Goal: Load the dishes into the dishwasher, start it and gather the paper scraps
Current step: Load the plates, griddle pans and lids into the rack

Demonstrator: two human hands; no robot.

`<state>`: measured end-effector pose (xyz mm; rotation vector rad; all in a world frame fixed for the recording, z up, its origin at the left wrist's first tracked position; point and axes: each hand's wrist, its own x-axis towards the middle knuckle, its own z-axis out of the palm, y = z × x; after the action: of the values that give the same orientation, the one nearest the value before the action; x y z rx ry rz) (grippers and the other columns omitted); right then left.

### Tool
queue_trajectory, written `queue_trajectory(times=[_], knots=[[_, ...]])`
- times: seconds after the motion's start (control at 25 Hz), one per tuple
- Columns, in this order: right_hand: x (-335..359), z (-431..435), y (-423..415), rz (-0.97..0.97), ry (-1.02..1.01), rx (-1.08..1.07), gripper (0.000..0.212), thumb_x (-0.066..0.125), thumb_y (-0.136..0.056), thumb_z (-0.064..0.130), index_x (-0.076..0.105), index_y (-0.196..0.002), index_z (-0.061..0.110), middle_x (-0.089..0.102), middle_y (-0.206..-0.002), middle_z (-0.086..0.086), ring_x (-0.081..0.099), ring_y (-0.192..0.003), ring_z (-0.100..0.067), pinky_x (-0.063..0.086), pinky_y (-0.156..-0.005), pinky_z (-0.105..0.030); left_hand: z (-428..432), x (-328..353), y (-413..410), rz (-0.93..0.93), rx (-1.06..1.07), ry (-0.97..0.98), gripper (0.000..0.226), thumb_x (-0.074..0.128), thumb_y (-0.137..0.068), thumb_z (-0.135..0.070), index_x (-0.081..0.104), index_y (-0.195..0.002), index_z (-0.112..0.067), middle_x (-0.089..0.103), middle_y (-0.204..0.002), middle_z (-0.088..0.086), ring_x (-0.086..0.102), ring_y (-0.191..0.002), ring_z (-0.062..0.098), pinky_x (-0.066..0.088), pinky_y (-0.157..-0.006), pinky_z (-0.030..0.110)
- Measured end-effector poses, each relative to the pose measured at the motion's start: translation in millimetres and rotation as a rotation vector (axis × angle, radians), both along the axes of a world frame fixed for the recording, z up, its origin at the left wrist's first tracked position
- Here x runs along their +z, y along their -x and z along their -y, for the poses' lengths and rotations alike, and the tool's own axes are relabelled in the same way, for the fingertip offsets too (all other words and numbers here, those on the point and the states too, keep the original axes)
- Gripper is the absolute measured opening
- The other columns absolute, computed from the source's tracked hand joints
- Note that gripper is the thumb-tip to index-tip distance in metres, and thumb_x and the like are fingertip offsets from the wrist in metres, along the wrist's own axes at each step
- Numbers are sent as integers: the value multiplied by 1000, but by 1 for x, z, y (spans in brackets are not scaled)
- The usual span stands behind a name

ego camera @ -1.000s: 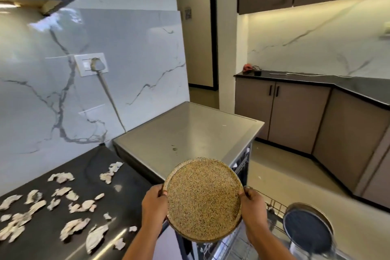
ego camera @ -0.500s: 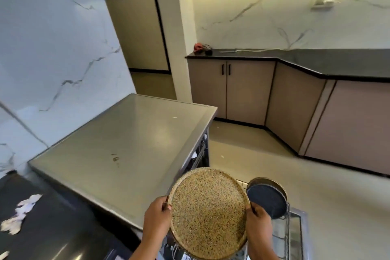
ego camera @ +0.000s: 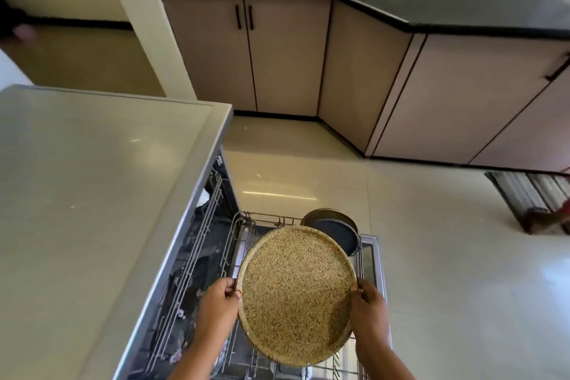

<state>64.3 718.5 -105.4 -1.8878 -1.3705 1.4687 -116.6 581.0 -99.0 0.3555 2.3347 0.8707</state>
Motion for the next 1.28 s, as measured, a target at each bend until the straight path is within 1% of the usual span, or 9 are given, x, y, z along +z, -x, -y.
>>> queue_trajectory(times=[0.12,0.24,0.36,0.56,0.68,0.84,0.96,1.12,1.28], knots=[[-41,-19,0,54,41,-25,22,47,-94,10,64,-106,16,65,-81,-3,58,-74,-23,38,-60,-28,-29,-38,6,42,-85,78,19,54,-90,-1,52,-90,-20,58,-85,-3,60,-82,18,45,-67,28],[-86,-32,-7,79,80,-75,23,48,-93,11,63,-110,13,65,-84,-8,58,-78,-26,39,-63,-29,-53,-86,4,24,-117,162,25,55,-89,3,50,-81,-20,57,-83,-1,56,-76,18,37,-57,17],[-131,-42,-12,86,137,-93,27,47,-90,5,63,-110,14,65,-79,-7,57,-78,-27,43,-68,-33,-69,-132,-2,-8,-100,234,12,60,-86,0,61,-90,-12,67,-92,6,57,-68,17,39,-52,19],[-213,-74,-18,171,204,-21,33,44,-89,5,63,-114,19,67,-88,-6,60,-81,-27,45,-65,-30,-101,-225,-9,5,-121,305,30,62,-84,1,50,-68,-22,61,-76,-1,53,-61,8,37,-49,16],[-244,-110,-17,191,176,-24,34,48,-90,4,63,-117,17,67,-95,-8,56,-79,-20,37,-57,-22,-131,-263,-7,6,-105,261,14,62,-84,-1,59,-80,-14,64,-76,2,61,-65,16,45,-51,22],[-274,-158,-10,253,98,-30,28,55,-88,12,68,-111,20,70,-104,-7,59,-86,-19,43,-73,-24,-171,-306,-1,18,-24,127,4,59,-90,-12,62,-89,-14,68,-85,8,67,-75,26,58,-66,39],[-301,-190,-5,226,27,-121,30,59,-82,8,70,-107,19,71,-98,-5,65,-92,-21,53,-86,-34,-200,-339,3,9,-5,35,15,57,-91,-20,60,-77,-20,67,-82,9,67,-79,30,58,-71,47],[-304,-226,7,104,-116,-153,32,51,-67,8,73,-80,27,60,-67,13,57,-71,-9,55,-77,-32,-245,-347,16,-76,-35,-61,20,54,-92,-29,64,-93,-11,69,-89,14,66,-83,32,56,-72,47],[-314,-246,11,92,-210,-167,35,47,-56,14,71,-69,36,62,-71,11,59,-73,-9,57,-78,-41,-264,-365,29,-94,-50,-105,31,49,-89,-36,64,-88,-9,68,-85,21,66,-81,37,55,-70,52]])
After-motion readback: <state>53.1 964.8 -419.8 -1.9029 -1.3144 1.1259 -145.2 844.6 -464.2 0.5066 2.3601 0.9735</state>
